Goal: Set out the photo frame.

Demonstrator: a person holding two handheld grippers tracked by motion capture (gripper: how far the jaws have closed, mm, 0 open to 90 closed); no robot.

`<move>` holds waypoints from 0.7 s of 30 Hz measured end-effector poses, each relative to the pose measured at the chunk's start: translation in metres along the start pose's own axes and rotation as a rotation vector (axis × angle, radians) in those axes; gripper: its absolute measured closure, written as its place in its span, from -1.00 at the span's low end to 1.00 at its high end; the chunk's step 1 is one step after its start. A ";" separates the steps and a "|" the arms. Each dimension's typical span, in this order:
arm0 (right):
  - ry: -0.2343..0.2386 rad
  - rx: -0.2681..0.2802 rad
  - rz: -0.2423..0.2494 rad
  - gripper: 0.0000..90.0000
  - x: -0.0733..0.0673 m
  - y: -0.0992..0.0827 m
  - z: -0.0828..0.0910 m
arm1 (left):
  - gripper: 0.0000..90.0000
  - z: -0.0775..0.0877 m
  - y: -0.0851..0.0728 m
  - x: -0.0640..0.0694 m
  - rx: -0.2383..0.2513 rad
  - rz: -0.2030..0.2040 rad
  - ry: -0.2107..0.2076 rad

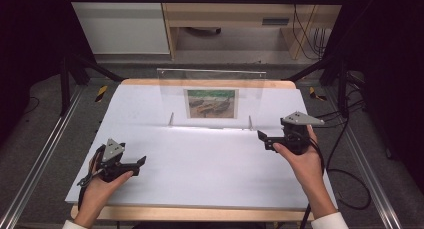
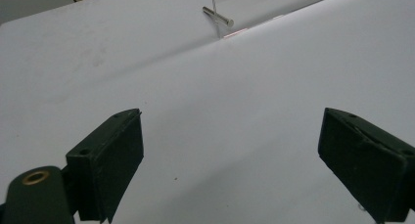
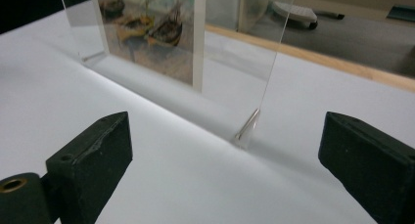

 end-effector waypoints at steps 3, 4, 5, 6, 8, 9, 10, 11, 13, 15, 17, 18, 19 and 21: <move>-0.005 -0.025 0.010 -0.87 -0.001 -0.010 -0.001 | -0.79 0.000 0.000 0.000 -0.003 0.001 0.000; -0.009 -0.036 0.012 -0.87 -0.002 -0.016 -0.001 | -0.80 0.000 -0.001 0.000 -0.004 0.003 0.000; -0.009 -0.047 0.006 -0.87 -0.003 -0.021 -0.001 | -0.80 0.000 -0.001 0.000 -0.003 0.003 0.000; -0.012 -0.063 0.008 -0.87 -0.002 -0.028 -0.002 | -0.80 0.000 -0.001 0.000 -0.004 0.003 0.001; -0.016 -0.069 0.008 -0.87 -0.001 -0.033 -0.002 | -0.80 0.000 -0.001 0.000 -0.005 0.006 0.000; -0.017 -0.076 -0.002 -0.87 -0.001 -0.036 -0.002 | -0.80 -0.001 -0.001 -0.001 -0.006 0.005 0.003; -0.023 -0.096 -0.005 -0.87 0.000 -0.043 -0.002 | -0.81 -0.001 -0.001 -0.001 -0.007 0.006 0.003; -0.025 -0.108 -0.007 -0.87 0.000 -0.046 -0.002 | -0.81 -0.001 -0.001 -0.001 -0.007 0.007 0.003; -0.025 -0.120 -0.011 -0.87 0.000 -0.050 -0.002 | -0.81 -0.001 -0.001 -0.001 -0.010 0.009 0.004; -0.031 -0.136 -0.008 -0.87 0.000 -0.057 -0.002 | -0.82 -0.001 -0.002 0.000 -0.013 0.010 0.004; -0.036 -0.156 -0.010 -0.87 -0.001 -0.067 -0.003 | -0.83 -0.002 -0.002 0.000 -0.019 0.011 0.004; -0.036 -0.156 -0.010 -0.87 -0.001 -0.067 -0.003 | -0.83 -0.002 -0.002 0.000 -0.019 0.011 0.004; -0.042 -0.167 -0.020 -0.87 -0.001 -0.074 -0.004 | -0.83 -0.002 -0.002 0.000 -0.023 0.010 0.004; -0.040 -0.180 -0.030 -0.87 -0.001 -0.080 -0.004 | -0.83 -0.004 -0.004 0.000 -0.037 0.011 0.017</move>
Point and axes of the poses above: each handheld gripper's, and its own axes: z roughly backward along the jaws, y roughly out of its top, x roughly to its right, the point moved 5 cm from there along -z, roughly forward along the jaws, and after that the axes turned 2 degrees about x, right-handed, at the moved point
